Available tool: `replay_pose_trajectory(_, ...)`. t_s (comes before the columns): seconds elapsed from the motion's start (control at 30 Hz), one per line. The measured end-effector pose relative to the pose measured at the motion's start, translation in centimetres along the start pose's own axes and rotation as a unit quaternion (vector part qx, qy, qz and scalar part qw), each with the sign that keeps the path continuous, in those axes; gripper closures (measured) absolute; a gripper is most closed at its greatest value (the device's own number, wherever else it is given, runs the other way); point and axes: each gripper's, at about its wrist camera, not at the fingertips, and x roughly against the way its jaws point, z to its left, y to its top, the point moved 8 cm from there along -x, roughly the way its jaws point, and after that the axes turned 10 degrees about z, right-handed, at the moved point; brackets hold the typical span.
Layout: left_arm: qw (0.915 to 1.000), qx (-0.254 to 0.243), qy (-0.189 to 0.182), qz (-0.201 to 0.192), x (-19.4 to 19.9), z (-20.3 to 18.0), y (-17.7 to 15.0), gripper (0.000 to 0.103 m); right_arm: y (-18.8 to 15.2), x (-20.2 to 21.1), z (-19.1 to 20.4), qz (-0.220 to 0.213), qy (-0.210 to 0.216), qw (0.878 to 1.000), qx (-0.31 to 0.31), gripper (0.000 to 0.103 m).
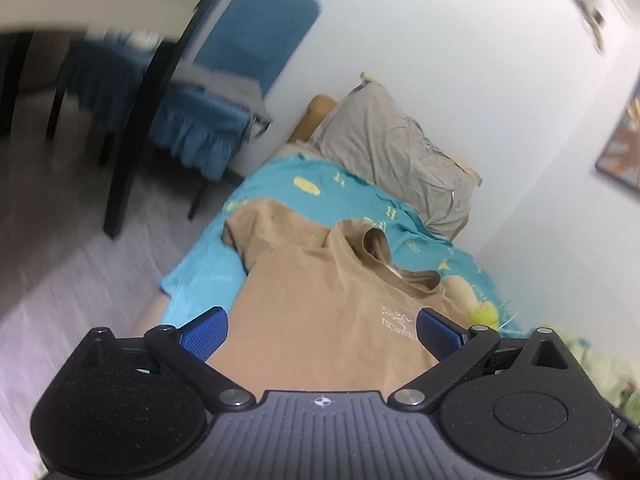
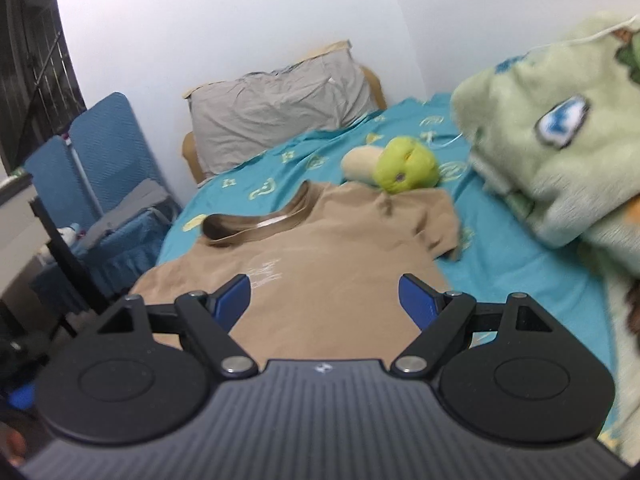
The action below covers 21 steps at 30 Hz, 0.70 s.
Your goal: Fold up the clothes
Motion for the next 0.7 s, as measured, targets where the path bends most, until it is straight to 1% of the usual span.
replay_pose_trajectory(0.07, 0.9988, 0.041, -0.023, 0.014, -1.3, 1.4, 0.5, 0.003, -0.1, -0.2, 0.8, 0.001, 0.004, 1.0, -0.005, 0.02)
replay_pose_trajectory(0.13, 0.9944, 0.087, -0.051, 0.031, -3.2, 2.9, 1.6, 0.003, 0.0, -0.5, 1.2, -0.003, 0.001, 1.0, -0.005, 0.02)
replay_pose_trajectory(0.2, 0.9892, 0.123, -0.064, 0.048, -5.7, 4.4, 3.0, 0.005, 0.2, -1.0, 1.2, -0.004, -0.005, 1.0, -0.008, 0.02)
replay_pose_trajectory(0.23, 0.9881, 0.134, -0.06, 0.047, -6.9, 5.2, 3.9, 0.007, 0.4, -1.3, 1.1, -0.002, -0.004, 1.0, -0.014, 0.02)
replay_pose_trajectory(0.33, 0.9844, 0.165, -0.046, 0.041, -10.5, 7.7, 6.5, 0.007, 0.6, -2.3, 0.8, 0.003, 0.004, 1.0, -0.029, 0.02)
replay_pose_trajectory(0.4, 0.9826, 0.182, -0.026, 0.03, -13.0, 9.5, 8.3, 0.007, 0.7, -2.8, 0.6, 0.004, 0.004, 1.0, -0.03, 0.02)
replay_pose_trajectory(0.5, 0.9786, 0.204, 0.008, 0.027, -17.0, 12.0, 10.6, 0.008, 0.6, -3.6, 0.2, 0.005, 0.0, 1.0, -0.028, 0.02)
replay_pose_trajectory(0.53, 0.9773, 0.21, 0.007, 0.026, -18.1, 12.5, 11.2, 0.01, 0.6, -3.9, 0.0, 0.008, 0.0, 0.999, -0.033, 0.02)
replay_pose_trajectory(0.6, 0.9775, 0.209, -0.004, 0.03, -20.3, 12.8, 12.3, 0.017, 0.6, -4.5, -0.5, 0.014, 0.005, 0.999, -0.047, 0.02)
replay_pose_trajectory(0.63, 0.9803, 0.195, -0.002, 0.034, -21.3, 12.5, 12.8, 0.025, 0.7, -4.8, -0.7, 0.017, 0.01, 0.998, -0.057, 0.02)
replay_pose_trajectory(0.67, 0.9847, 0.17, 0.008, 0.038, -22.1, 12.0, 13.1, 0.039, 0.7, -5.1, -1.0, 0.018, 0.014, 0.998, -0.066, 0.02)
replay_pose_trajectory(0.7, 0.9883, 0.145, 0.019, 0.042, -22.9, 11.4, 13.4, 0.044, 0.8, -5.4, -1.2, 0.019, 0.018, 0.997, -0.074, 0.02)
